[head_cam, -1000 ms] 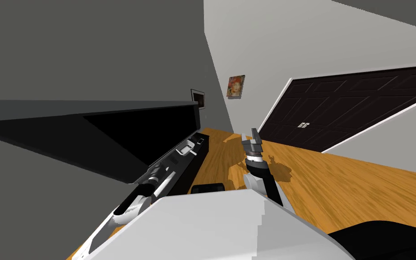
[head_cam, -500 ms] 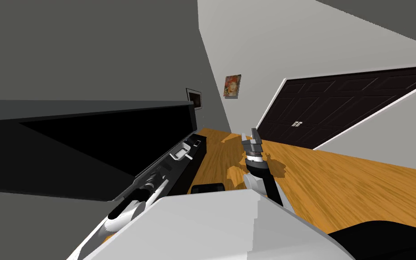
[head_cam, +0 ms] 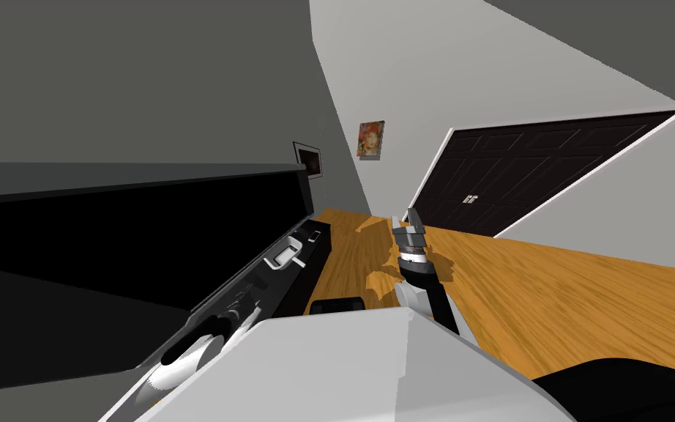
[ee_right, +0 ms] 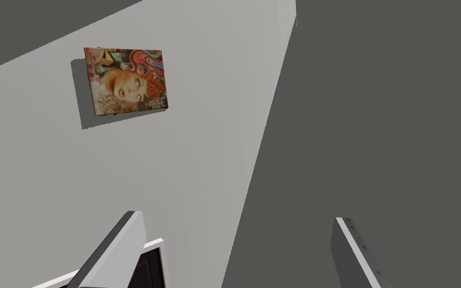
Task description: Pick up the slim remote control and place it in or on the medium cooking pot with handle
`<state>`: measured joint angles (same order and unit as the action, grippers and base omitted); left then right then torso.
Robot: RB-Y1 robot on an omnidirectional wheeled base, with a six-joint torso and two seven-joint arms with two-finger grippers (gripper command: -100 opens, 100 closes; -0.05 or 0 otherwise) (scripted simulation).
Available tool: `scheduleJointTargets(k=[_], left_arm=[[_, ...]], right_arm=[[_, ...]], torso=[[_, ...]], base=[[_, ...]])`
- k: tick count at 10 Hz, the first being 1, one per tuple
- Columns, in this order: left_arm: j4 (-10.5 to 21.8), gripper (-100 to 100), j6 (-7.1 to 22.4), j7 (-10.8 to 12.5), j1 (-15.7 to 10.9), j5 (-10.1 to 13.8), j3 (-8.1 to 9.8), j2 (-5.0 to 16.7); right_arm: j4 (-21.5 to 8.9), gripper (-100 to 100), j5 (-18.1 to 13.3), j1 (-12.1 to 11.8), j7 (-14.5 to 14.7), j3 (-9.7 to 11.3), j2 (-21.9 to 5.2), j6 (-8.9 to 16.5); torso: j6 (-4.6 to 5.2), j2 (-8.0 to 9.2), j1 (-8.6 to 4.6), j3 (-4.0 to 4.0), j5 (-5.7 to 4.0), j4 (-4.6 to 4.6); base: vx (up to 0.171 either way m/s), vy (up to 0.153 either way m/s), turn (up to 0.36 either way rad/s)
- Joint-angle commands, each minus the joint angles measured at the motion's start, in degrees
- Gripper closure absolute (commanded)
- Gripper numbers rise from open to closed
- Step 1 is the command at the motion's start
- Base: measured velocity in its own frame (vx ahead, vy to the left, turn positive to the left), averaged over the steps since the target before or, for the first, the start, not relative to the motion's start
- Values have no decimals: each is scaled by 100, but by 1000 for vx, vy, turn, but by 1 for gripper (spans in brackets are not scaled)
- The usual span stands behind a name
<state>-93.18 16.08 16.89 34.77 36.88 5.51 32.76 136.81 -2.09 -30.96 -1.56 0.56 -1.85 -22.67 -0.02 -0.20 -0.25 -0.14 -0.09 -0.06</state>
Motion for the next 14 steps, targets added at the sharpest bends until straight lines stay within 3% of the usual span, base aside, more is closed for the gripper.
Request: scheduleJointTargets(k=[1,2,3,4,6,7,8,9,12,14], left_arm=[[286,-100,286,141,107,263,24,35],[342,-100,318,141,107,263,24,35],[570,-100,497,231,131,485,25,119],[608,-100,498,231,131,485,25,119],[1014,-100,833,395,175,916,17,259],[1126,-100,833,395,175,916,17,259],[1372,-100,988,468,194,1122,8,315],[1376,-100,988,468,194,1122,8,315],[1999,-100,1395,650,240,1693,-40,425],[2073,-100,1395,650,240,1693,-40,425]], right_arm=[[0,0,0,0,0,0,0,0],[0,0,0,-1,0,0,0,0],[0,0,0,-1,0,-1,0,0],[0,0,0,0,0,0,0,0],[0,0,0,0,0,0,0,0],[0,0,0,0,0,0,0,0],[0,0,0,0,0,-1,0,0],[0,0,0,0,0,-1,0,0],[0,0,0,0,0,-1,-1,0],[0,0,0,0,0,-1,-1,0]], torso=[[0,0,0,0,0,0],[-1,-11,5,-6,2,-2],[-3,-4,4,-3,1,-2],[-1,8,4,4,1,1],[-1,10,5,6,1,2],[0,-1,8,-1,3,0],[-4,7,12,3,2,1],[-2,13,15,7,4,3],[-3,18,20,10,4,4],[-3,21,21,12,5,4]], base=[[145,-23,-178],[108,-18,-47],[66,-24,-87],[52,-16,-61],[99,-11,-143],[79,5,-52],[60,15,-75],[47,18,-54],[60,28,-117],[26,23,-8]])
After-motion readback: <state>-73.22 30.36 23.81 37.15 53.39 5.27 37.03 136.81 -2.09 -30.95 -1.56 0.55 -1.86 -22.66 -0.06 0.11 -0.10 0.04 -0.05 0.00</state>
